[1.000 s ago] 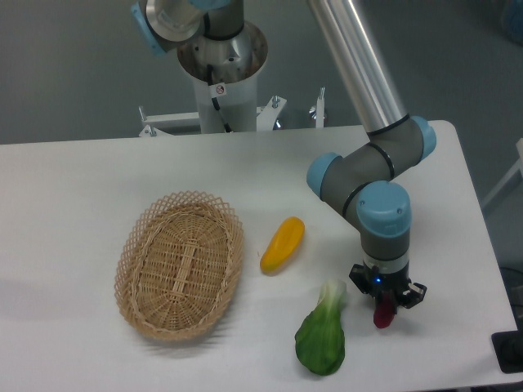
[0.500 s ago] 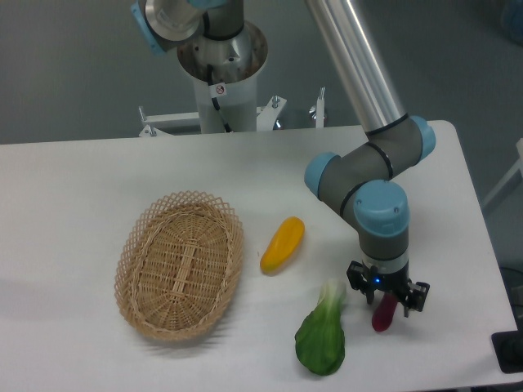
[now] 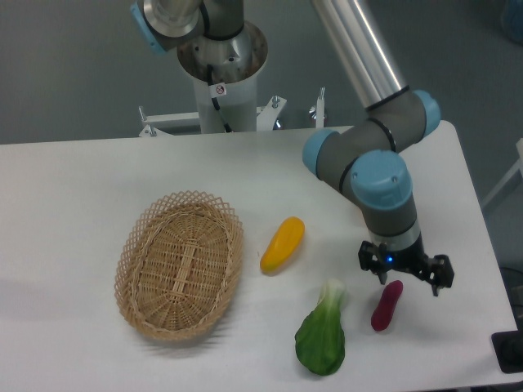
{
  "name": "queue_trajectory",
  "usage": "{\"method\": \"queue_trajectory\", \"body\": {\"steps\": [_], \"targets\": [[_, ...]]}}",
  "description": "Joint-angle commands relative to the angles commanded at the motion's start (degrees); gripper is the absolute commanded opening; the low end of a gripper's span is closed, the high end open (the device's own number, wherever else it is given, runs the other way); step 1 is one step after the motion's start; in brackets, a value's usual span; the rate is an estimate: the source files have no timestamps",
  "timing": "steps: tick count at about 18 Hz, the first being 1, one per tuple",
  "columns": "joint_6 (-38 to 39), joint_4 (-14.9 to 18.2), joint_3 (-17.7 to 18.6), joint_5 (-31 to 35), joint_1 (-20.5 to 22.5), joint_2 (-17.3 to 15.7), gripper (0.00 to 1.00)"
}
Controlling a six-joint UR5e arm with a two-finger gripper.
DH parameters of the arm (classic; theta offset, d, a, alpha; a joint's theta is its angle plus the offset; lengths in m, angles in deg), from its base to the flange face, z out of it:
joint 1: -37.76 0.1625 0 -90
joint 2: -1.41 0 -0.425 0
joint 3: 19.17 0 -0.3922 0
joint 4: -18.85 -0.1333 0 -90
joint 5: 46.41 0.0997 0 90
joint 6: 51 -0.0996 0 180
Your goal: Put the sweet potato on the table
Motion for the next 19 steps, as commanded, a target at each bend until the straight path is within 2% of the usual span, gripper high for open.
{"method": "queue_trajectory", "body": {"steps": [3, 6, 8, 11, 13, 19], "targets": [[-9.3, 11.2, -0.2, 0.0, 2.9, -4.9, 1.0], [-16.5, 19.5, 0.0, -0.1, 6.0, -8.7, 1.0], [-22.8, 23.0, -0.1, -1.2, 8.8, -9.6, 1.0], [-29.8, 24.6, 0.3, -5.4, 11.4, -10.8, 1.0], [-32.3, 25.2, 0.6, -5.7, 12.0, -11.2, 1.0], [-32.6, 25.2, 0.6, -6.3, 12.0, -11.4, 1.0]]}}
